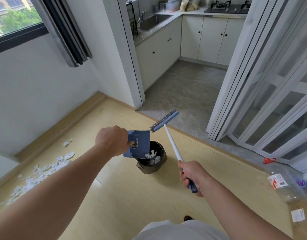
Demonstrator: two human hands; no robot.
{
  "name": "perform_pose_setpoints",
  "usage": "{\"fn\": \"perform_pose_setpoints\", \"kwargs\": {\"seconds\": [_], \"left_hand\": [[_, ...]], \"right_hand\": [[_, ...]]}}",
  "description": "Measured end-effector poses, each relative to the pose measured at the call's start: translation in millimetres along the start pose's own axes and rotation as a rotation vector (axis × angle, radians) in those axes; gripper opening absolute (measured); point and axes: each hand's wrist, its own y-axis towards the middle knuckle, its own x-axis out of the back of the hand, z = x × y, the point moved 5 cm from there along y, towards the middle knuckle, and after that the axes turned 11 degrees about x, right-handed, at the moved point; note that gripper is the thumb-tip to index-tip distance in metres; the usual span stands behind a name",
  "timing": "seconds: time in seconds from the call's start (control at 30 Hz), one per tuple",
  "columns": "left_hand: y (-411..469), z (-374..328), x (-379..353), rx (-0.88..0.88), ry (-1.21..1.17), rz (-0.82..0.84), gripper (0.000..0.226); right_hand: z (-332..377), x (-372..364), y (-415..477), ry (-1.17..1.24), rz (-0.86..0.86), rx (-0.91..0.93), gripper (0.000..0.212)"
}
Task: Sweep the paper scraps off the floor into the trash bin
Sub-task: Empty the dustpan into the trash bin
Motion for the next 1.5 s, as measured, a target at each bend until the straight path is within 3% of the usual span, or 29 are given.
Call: {"fn": "perform_pose_setpoints", "kwargs": {"seconds": [0.23, 0.53, 1.0, 1.17, 1.4, 1.5], "left_hand": [[-5.1, -3.8, 1.1, -0.052, 0.076, 0.007, 0.041], [-4.2, 20.2, -5.3, 0.011, 0.037, 0.035, 0.045], [-4.9, 17.1, -15.2, -0.016, 0.024, 0.052, 0.039], [-2.2, 19.7, -13.6, 0.029, 0.02, 0.069, 0.039], [-2.7, 46.6, -11.7, 0.208, -0.17, 0.06, 0.04], [-8.6, 39.5, -10.7, 0.099, -0.079, 0.034, 0.042]], "right_hand": [[1.3, -0.6, 1.4, -0.008, -0.001, -0.006, 0.023], [9.0, -9.5, 3.3, -0.057, 0.008, 0.014, 0.025], [14.6, -22.0, -4.2, -0.096, 0.029, 0.01, 0.026], [11.6, -20.2, -5.1, -0.094, 0.024, 0.004, 0.024], [18.7, -28.2, -9.8, -0.102, 0.029, 0.009, 0.024], [26.0, -42.4, -10.0, -0.088, 0.034, 0.016, 0.023]]}}
